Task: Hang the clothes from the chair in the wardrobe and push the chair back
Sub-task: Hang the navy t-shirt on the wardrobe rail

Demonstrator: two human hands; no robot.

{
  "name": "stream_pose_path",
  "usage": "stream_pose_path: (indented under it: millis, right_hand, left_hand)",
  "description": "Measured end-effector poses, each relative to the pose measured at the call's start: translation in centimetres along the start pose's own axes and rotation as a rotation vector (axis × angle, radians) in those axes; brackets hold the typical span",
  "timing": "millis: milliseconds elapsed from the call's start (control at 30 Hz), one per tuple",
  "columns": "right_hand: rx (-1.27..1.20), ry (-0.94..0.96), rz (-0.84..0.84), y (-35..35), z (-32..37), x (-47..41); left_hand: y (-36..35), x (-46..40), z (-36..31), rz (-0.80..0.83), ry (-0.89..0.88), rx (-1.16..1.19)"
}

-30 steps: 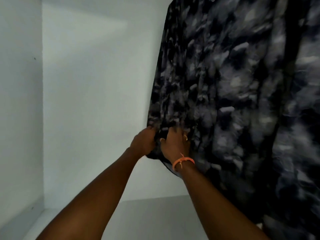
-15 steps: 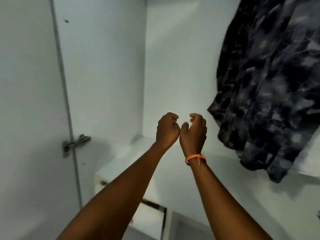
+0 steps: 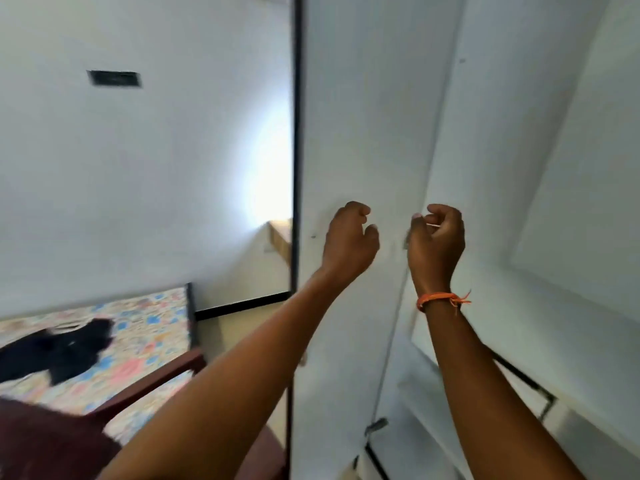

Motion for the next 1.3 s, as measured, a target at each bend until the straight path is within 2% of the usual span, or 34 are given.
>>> stream_pose_path:
  millis: [133, 233, 300, 600, 767, 967, 1300]
  right_hand:
    - [-0.181, 0.006, 0.055, -6.7, 6.0, 8.9]
    - [-0.231, 0.01, 0.028, -10.3, 9.7, 15.8]
    - [-0.255, -0.011, 0.077, -13.7, 12.0, 20.8]
    - [-0.29, -0.199, 0.507, -31.2, 20.3, 42.7]
    - [-0.361, -0.245, 0.755, -41.4, 25.4, 54.4]
    - [-0.408, -0.281, 0.948, -55.3, 29.0, 66.0]
    - [-0.27, -0.352, 1.095, -76.1, 32.0, 77.4]
  left_hand:
    - [10.5, 3.5, 2.5, -0.093, -0.02, -0.026]
    - [17.6, 6.0, 4.4, -0.103, -0.061, -0.044]
    - [23.2, 7.2, 7.0, -0.119, -0.032, -0.079]
    - [49.7, 15.7, 22.6, -0.372, 0.382, -0.214]
    - [62.2, 20.5, 30.4, -0.486, 0.539, -0.24]
    - [77.6, 22.5, 41.4, -0.6, 0.694, -0.363]
    - [93.3, 17.7, 58.6, -0.494, 0.88, -0.31]
Point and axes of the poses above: each hand's wrist, its own x-axis away from the middle knuckle, its own y-axis out of the back of the hand, z = x × y, the point moved 5 cm from there along -x, towards the middle knuckle, and after that the axes turned 2 degrees about x, right-handed, at the moved point
